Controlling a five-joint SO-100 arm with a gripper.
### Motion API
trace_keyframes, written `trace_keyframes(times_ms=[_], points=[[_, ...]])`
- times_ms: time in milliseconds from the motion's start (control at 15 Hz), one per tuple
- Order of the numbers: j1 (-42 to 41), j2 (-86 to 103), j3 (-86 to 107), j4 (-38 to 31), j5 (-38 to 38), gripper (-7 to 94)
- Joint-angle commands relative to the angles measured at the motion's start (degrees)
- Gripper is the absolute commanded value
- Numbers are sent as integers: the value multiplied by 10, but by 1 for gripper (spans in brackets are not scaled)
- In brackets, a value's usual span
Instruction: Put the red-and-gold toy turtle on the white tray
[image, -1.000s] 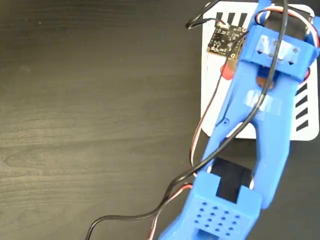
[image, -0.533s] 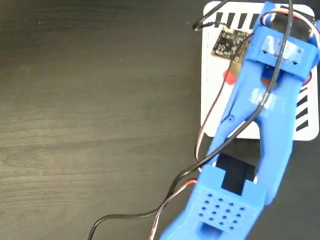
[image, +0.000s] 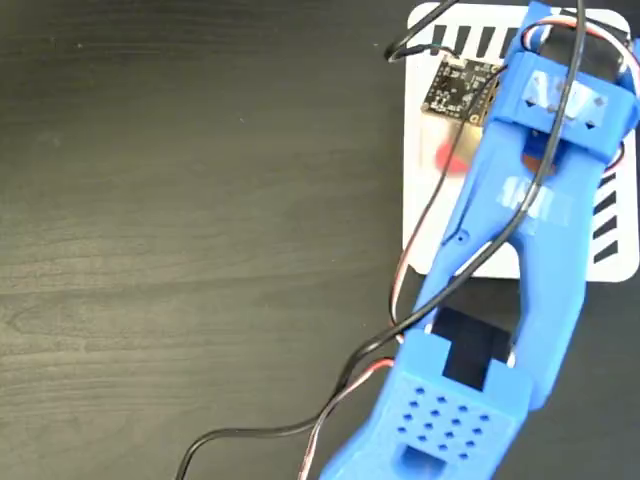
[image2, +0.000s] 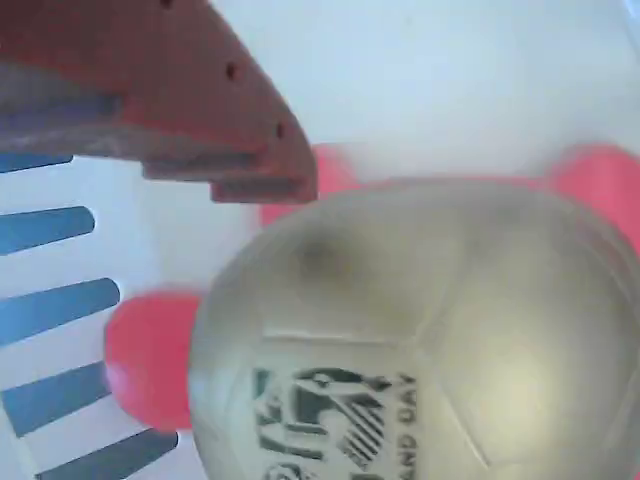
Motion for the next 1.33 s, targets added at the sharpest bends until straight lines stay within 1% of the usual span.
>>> trace_keyframes(times_ms=[0, 267, 467, 600, 667, 733, 800, 933, 1000, 1067, 1133, 1267], points=[[10, 25, -25, 9, -9, 59], [11, 30, -25, 11, -10, 59], [16, 68, -38, -10, -12, 59], [11, 98, -48, -2, -11, 42], [8, 118, -50, 5, -9, 35], [6, 137, -51, 18, -6, 24], [4, 159, -50, 24, 2, 16], [1, 208, -47, 21, 15, 2], [-4, 241, -34, 11, 20, 0], [-13, 277, -8, -17, 28, 0], [-30, 313, 33, -62, 33, 0], [-76, 396, 175, -201, 46, 0]])
